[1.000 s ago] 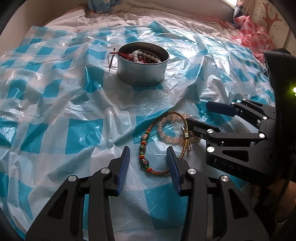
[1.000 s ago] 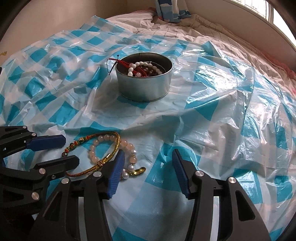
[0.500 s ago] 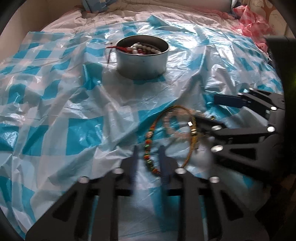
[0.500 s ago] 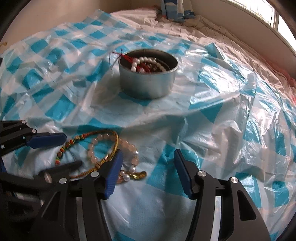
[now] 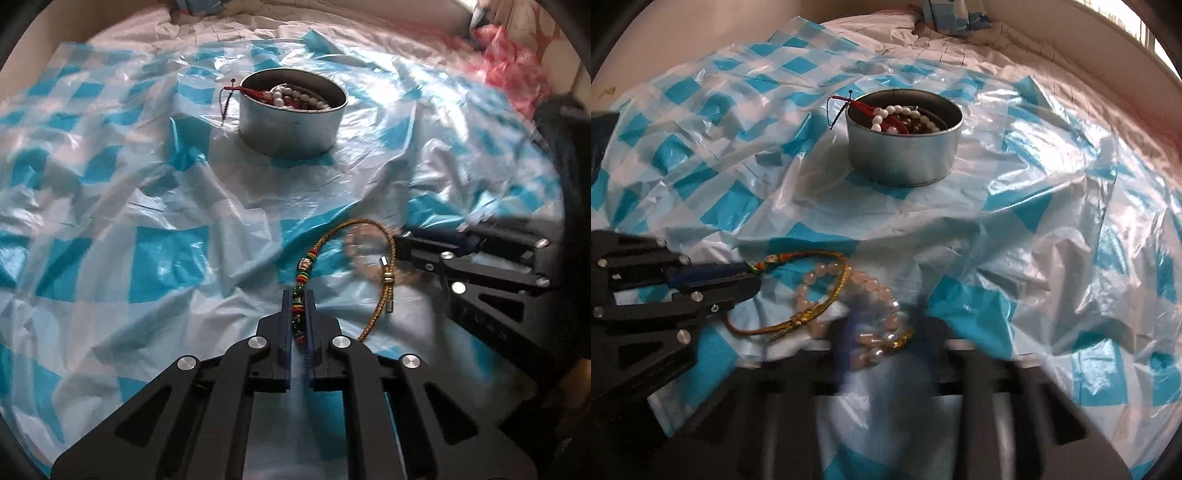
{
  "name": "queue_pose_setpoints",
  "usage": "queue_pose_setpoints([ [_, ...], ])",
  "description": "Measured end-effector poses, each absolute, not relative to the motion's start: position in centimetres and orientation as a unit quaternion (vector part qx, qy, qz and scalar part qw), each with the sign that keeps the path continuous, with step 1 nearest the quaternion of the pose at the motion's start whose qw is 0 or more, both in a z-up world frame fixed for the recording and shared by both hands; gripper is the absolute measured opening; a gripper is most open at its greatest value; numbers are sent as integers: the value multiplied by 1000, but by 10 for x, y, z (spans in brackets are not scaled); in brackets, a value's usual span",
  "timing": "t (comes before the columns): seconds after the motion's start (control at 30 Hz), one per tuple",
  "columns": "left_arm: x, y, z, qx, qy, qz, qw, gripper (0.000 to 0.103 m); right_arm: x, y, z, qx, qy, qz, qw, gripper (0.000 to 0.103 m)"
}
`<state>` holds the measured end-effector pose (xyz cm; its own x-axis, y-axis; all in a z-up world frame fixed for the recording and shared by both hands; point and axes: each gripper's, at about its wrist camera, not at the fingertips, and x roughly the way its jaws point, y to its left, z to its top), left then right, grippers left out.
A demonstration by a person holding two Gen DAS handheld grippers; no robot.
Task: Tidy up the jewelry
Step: 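Grasp the green-bead cord bracelet with the left gripper while the right grasps the pink bead bracelet, then carry both bracelets toward the silver tin with both grippers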
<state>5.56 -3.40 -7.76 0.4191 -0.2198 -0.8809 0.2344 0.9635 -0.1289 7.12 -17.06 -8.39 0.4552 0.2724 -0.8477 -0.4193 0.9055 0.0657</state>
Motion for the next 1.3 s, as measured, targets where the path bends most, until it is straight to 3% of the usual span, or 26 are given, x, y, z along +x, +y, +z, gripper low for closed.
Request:
queue_pose_setpoints([
  [0.3,53,-13,-37,-131,449,-235,852,5,69,-231,-67,155,469,258,831,9],
  [0.5,53,-8,-20,-160,408,-253,862,5,63,-261,-48,261,406,297,824,9],
  [0.93,74,-15,7,-178,362,-273,874,5,67,-263,-3,260,306,301,865,9],
  [1.3,100,-14,19,-173,350,-252,885,5,91,-257,7,264,281,293,875,9],
])
